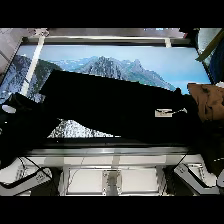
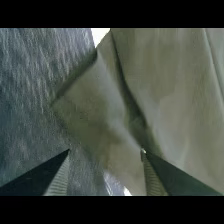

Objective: Fold the clothes and pants, and hang the long-sleeved shirts on hangers.

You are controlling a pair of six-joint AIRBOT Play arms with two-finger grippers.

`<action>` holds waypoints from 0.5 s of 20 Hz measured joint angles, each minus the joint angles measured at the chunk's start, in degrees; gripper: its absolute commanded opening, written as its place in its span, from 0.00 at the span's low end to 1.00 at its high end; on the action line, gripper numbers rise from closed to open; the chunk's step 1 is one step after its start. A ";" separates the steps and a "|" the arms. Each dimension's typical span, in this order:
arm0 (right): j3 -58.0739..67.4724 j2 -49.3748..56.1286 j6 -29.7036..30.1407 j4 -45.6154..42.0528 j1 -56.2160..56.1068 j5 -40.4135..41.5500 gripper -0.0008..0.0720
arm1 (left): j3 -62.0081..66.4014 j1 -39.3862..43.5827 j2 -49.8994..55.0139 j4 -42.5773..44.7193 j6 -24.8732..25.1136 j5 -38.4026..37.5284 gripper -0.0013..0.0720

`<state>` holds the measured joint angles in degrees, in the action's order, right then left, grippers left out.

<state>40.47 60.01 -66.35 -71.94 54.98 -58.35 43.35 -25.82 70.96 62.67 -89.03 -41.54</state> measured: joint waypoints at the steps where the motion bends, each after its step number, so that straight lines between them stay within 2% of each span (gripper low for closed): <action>1: 0.00 0.00 0.02 0.07 0.00 -0.35 0.04 | 0.63 0.00 0.68 0.00 -0.02 0.42 0.58; 10: 0.00 0.00 0.07 0.28 0.00 -2.12 0.04 | 3.63 -1.31 4.28 2.67 -0.15 -2.19 0.58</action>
<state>40.47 60.01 -66.28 -71.66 54.98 -60.47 46.98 -27.14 75.24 65.34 -89.19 -43.72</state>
